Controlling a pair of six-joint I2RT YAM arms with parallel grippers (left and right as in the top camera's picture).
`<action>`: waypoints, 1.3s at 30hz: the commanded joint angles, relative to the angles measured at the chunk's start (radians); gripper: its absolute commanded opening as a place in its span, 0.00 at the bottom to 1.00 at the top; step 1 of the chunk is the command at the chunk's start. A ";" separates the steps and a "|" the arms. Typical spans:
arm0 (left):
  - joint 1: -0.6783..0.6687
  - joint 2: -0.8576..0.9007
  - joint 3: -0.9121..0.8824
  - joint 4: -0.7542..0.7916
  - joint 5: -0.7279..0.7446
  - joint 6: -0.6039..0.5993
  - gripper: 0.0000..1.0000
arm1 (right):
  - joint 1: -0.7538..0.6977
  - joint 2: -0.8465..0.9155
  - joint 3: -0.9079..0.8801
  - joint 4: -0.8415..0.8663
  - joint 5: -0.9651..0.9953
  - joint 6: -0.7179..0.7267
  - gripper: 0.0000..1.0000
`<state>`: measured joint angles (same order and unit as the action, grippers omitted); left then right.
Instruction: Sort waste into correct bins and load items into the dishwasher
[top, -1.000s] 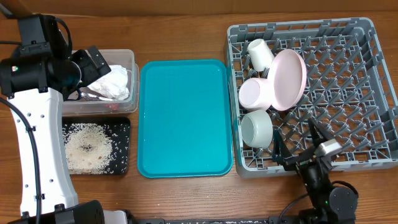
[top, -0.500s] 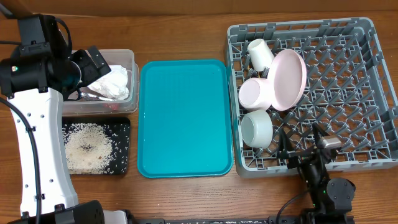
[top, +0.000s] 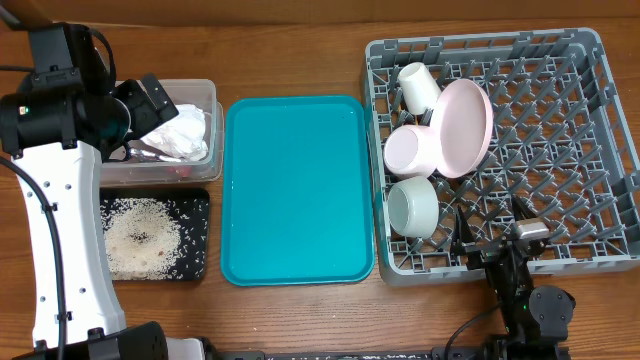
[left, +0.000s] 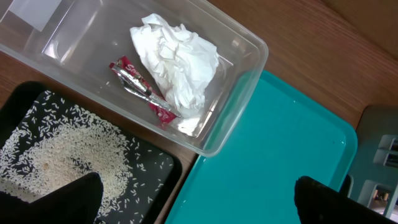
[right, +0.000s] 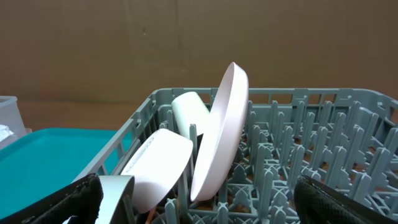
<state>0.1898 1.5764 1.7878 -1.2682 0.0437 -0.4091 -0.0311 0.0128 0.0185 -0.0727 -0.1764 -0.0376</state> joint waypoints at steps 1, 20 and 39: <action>0.000 0.000 0.016 0.000 -0.006 0.013 1.00 | -0.003 -0.010 -0.011 0.006 -0.005 -0.016 1.00; 0.000 0.000 0.016 0.000 -0.006 0.013 1.00 | -0.003 -0.010 -0.011 0.006 -0.005 -0.016 1.00; -0.147 -0.251 0.016 0.000 -0.006 0.013 1.00 | -0.003 -0.010 -0.011 0.006 -0.005 -0.016 1.00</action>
<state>0.0841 1.4460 1.7878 -1.2682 0.0437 -0.4091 -0.0311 0.0128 0.0185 -0.0719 -0.1776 -0.0498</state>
